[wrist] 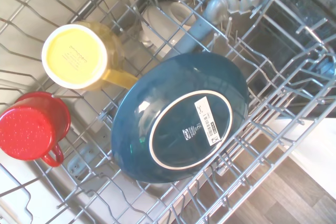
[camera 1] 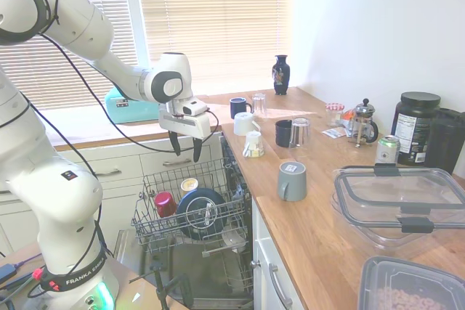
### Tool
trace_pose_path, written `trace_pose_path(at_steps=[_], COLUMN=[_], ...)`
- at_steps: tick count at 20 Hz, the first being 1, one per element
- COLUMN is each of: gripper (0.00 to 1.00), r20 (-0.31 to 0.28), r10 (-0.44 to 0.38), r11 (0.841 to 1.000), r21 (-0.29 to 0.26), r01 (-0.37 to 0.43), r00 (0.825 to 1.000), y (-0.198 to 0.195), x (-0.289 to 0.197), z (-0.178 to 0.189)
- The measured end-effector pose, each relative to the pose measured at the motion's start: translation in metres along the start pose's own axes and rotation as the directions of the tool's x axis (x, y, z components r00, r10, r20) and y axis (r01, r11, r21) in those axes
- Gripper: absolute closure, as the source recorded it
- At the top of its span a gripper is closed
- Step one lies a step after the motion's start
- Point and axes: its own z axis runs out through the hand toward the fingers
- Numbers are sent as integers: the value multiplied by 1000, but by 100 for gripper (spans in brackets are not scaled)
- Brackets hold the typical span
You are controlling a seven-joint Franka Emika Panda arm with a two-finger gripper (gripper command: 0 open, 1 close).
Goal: Transfer the yellow mug from the dishwasher to the counter
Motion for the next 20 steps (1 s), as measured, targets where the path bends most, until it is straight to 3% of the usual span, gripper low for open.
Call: trace_pose_path(at_steps=[3,11,15,20], gripper=[0,0,0,0], r20=[-9,-115,-187,-255], r10=[-3,-16,-1,-23], r11=[1000,999,997,998], r21=[-10,-41,-71,-55], r01=[3,11,-12,10], r00=[1000,993,982,967], y=[0,-15,-24,-38], x=[0,-3,-5,1], z=[1,16,29,36])
